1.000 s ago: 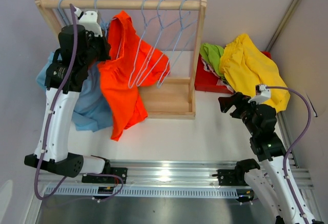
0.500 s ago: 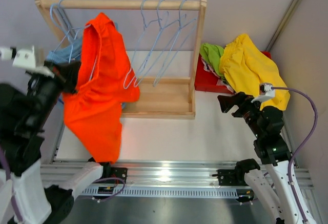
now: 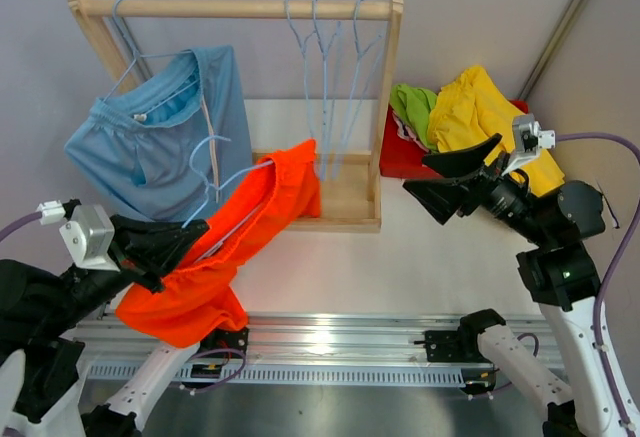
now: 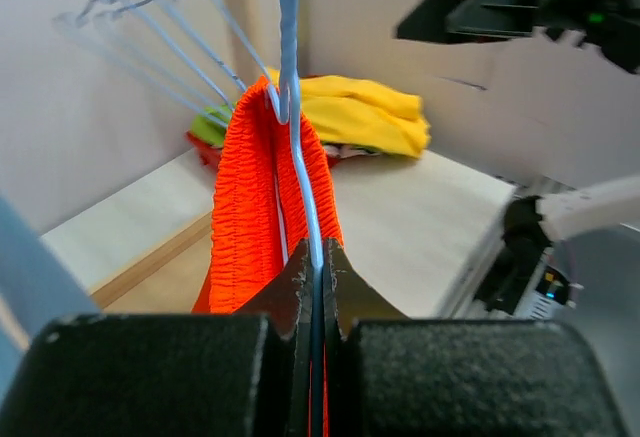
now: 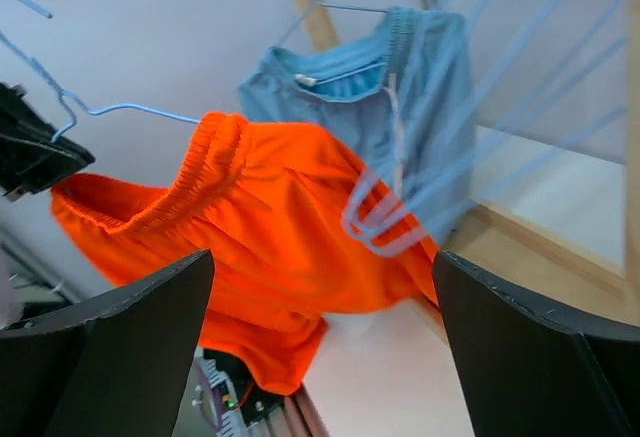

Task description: Remove the shorts from the hanger

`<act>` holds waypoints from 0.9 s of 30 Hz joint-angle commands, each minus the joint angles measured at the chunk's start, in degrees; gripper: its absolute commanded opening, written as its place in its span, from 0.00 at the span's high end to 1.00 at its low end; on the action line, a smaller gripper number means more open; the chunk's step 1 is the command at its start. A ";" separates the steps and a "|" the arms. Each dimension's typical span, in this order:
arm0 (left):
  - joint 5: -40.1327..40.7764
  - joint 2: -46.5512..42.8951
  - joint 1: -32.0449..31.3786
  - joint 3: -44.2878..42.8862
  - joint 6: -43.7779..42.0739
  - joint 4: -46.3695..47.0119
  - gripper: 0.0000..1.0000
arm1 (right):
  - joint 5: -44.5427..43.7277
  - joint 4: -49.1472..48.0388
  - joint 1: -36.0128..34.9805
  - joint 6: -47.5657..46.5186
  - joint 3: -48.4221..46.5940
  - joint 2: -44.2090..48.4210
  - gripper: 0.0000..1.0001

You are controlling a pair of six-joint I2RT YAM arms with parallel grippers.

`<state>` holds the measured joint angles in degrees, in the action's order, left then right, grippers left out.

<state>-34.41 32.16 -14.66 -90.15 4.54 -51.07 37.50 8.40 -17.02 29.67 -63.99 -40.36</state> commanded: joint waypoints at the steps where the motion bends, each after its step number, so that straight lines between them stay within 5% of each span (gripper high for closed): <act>1: -10.14 1.50 -2.12 -4.15 2.40 7.21 1.00 | 4.34 -0.67 -3.54 -0.05 -5.00 -1.91 0.01; 23: -6.63 5.19 -2.66 -10.31 5.31 11.08 1.00 | -12.53 -3.22 -28.95 -6.82 -1.32 -7.54 0.01; 24: -6.37 5.45 -2.66 -10.48 5.13 10.99 1.00 | -12.53 -3.57 -28.95 -6.82 -0.62 -6.67 0.07; 25: -5.93 5.54 -2.66 -10.57 5.05 10.99 1.00 | -12.71 -3.92 -28.95 -6.73 -0.09 -6.14 0.35; 27: -4.70 5.72 -2.66 -10.57 4.87 10.90 1.00 | -13.32 -4.62 -28.95 -6.56 1.05 -4.21 0.75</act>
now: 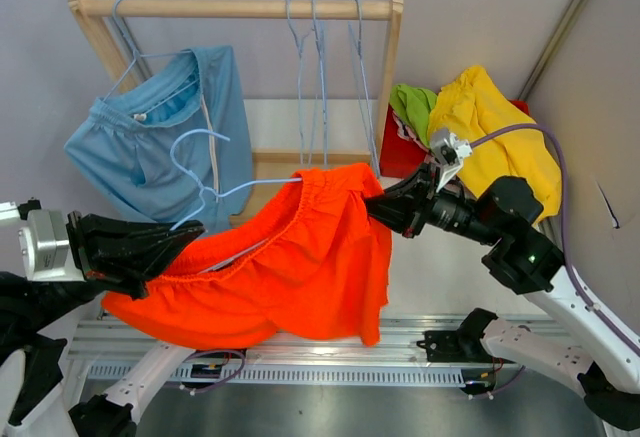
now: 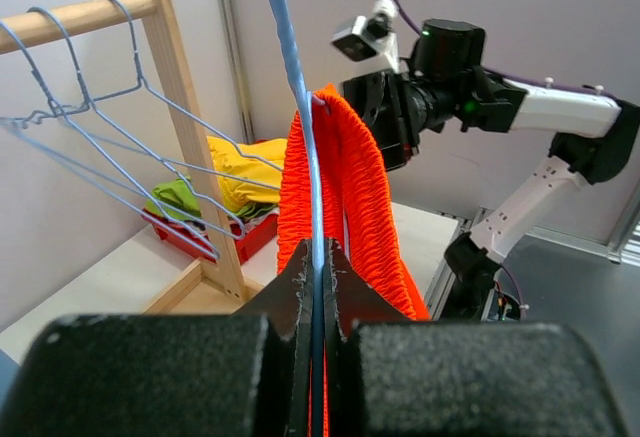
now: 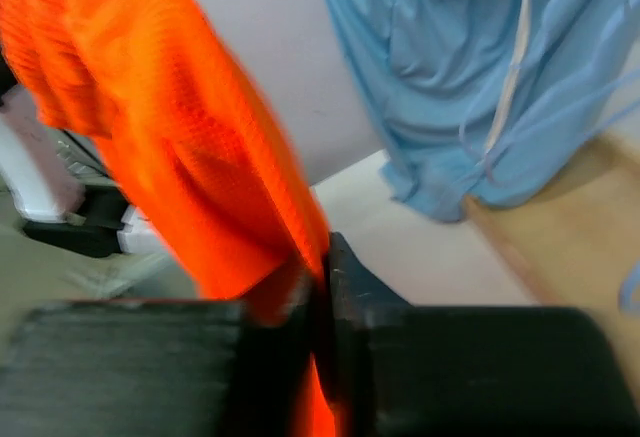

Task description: Remove the shorts from the hanger

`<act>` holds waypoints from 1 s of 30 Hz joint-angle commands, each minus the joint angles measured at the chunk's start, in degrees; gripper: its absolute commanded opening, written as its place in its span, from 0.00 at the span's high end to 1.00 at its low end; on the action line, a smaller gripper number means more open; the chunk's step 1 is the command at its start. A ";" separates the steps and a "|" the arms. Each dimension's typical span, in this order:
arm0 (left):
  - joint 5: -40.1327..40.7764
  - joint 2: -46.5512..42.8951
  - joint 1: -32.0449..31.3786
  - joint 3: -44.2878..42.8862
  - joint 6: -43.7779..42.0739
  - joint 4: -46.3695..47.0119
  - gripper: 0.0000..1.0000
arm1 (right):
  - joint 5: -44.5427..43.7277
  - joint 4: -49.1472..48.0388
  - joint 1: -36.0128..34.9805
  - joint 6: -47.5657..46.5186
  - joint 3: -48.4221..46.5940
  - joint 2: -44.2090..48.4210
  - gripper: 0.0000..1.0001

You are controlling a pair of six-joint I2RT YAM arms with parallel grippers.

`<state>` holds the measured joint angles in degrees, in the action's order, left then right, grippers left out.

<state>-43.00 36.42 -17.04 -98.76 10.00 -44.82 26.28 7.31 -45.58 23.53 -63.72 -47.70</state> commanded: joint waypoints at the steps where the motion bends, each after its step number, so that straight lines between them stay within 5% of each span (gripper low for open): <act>1: 4.24 1.54 -0.28 -1.88 -0.60 4.65 1.00 | -3.59 -3.44 -0.47 -0.33 1.40 3.93 1.00; 8: 7.67 1.63 -0.28 -3.02 -2.79 2.02 1.00 | -11.59 1.64 -0.47 -2.78 0.89 7.80 1.00; 18: 9.78 0.58 -1.59 -1.87 -5.08 -0.27 1.00 | -45.32 10.17 -0.38 -11.48 -7.81 12.55 1.00; 24: 11.62 0.67 -1.86 -2.58 -5.34 -0.53 1.00 | -51.24 11.85 -0.30 -10.96 -7.74 12.63 1.00; 30: 23.39 0.58 -1.95 -5.56 -4.29 0.61 1.00 | -60.19 13.69 -0.30 -7.81 -3.61 13.95 1.00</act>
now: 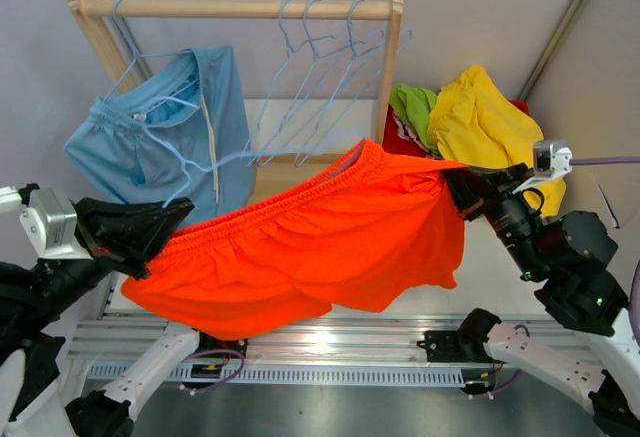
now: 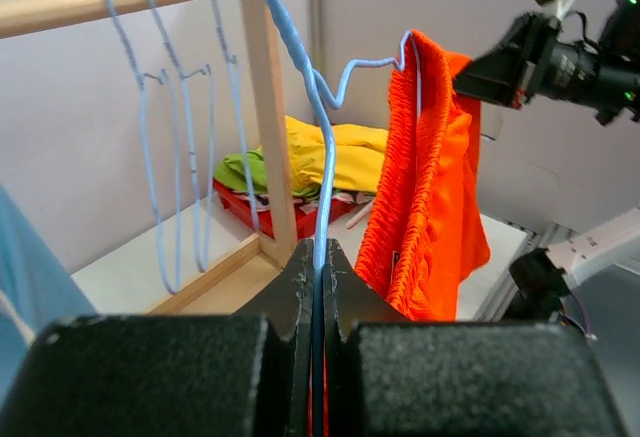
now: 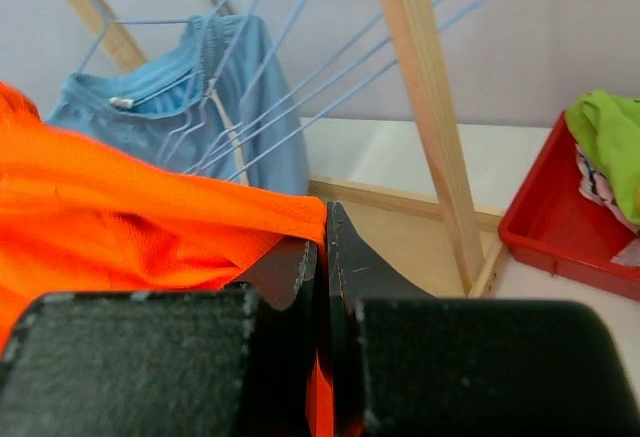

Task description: Remove the shorts from the hanger

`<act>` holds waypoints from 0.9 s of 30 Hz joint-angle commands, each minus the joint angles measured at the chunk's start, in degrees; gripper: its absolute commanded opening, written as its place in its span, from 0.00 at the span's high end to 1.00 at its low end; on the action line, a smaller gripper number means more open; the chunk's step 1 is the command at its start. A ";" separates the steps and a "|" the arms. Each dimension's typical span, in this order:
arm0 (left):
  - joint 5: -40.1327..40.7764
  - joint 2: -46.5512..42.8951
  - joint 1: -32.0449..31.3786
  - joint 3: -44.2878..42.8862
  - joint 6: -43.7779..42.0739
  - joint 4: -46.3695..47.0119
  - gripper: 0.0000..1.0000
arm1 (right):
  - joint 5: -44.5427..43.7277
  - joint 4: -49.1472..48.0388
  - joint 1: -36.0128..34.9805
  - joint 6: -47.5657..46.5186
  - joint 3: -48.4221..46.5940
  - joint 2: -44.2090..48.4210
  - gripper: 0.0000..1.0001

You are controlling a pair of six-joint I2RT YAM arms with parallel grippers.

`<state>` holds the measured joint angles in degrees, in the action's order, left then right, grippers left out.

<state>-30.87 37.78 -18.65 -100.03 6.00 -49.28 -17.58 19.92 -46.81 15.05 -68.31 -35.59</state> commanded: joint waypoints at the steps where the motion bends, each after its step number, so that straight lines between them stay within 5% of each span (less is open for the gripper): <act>1: 12.93 -0.69 -0.33 -5.52 -0.03 5.59 1.00 | -16.52 1.08 0.93 1.29 3.08 2.71 1.00; 7: 17.16 -0.08 -0.24 -6.85 1.29 9.28 1.00 | -4.24 -3.56 0.93 3.23 9.51 3.35 1.00; 12: 19.60 1.16 -0.24 -4.83 0.07 7.80 1.00 | 12.83 -6.04 0.93 1.22 4.79 -3.50 1.00; 22: 40.00 -1.04 -0.24 2.03 -4.68 -0.20 1.00 | -17.74 -6.72 3.29 -19.51 -27.79 -23.19 1.00; 27: 43.62 1.59 -0.24 3.79 -4.42 -0.03 1.00 | -11.61 -4.73 23.88 -14.30 -41.44 -35.39 1.00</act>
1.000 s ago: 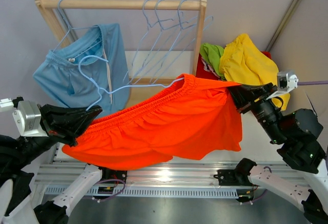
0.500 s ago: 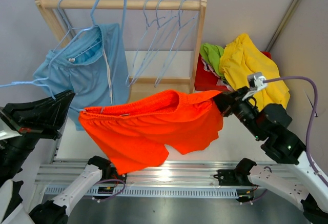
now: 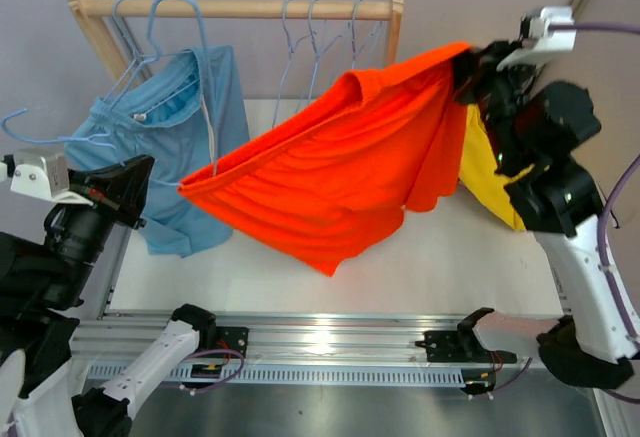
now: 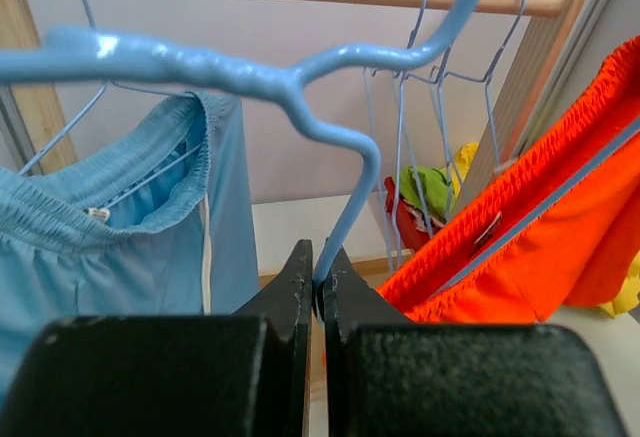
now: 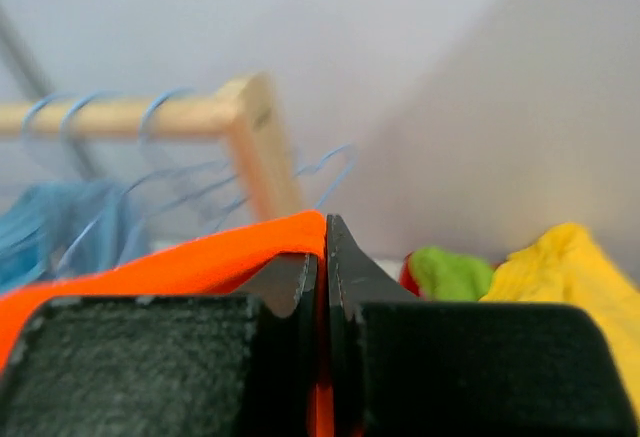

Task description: Remove the shorts from the hanger

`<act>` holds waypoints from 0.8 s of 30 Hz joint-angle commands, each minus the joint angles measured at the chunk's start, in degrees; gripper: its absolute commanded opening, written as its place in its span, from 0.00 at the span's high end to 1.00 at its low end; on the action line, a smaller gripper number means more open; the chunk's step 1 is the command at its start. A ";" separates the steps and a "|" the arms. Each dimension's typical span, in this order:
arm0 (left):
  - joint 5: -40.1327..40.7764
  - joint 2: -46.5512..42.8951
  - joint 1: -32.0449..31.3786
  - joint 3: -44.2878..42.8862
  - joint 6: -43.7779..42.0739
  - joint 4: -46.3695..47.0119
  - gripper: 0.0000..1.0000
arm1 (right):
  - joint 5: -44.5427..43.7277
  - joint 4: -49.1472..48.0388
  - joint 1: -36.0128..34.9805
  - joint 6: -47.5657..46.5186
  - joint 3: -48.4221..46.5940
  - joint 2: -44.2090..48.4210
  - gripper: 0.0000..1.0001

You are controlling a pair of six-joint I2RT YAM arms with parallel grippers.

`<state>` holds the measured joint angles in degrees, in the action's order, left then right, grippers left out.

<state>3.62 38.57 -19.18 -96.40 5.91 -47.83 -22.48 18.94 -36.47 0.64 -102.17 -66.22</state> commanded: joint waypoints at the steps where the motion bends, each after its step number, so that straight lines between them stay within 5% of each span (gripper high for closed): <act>1: 8.78 1.33 0.28 0.16 -4.24 -1.12 1.00 | -3.05 -3.65 17.01 2.06 -10.65 -6.28 1.00; 6: 9.74 6.94 0.20 -1.95 -3.80 -0.60 1.00 | 4.63 -4.17 34.15 11.20 -19.28 -16.65 1.00; 13: 14.58 10.39 0.11 -0.72 -0.91 5.90 1.00 | 11.66 -6.71 44.02 18.33 -27.74 -31.60 1.00; 16: 13.61 9.78 0.11 2.60 2.87 12.48 1.00 | 20.51 -12.50 44.20 20.09 -19.77 -29.34 1.00; 20: 10.89 9.95 0.11 5.96 8.75 22.32 1.00 | 39.59 -34.44 43.24 24.39 5.36 -14.69 1.00; 24: 6.94 10.83 0.11 6.92 13.50 26.56 1.00 | 44.18 -35.56 39.46 21.86 18.22 -5.36 1.00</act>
<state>4.58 50.98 -20.80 -89.32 18.72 -27.53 21.34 -2.28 2.68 23.42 -87.13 -79.75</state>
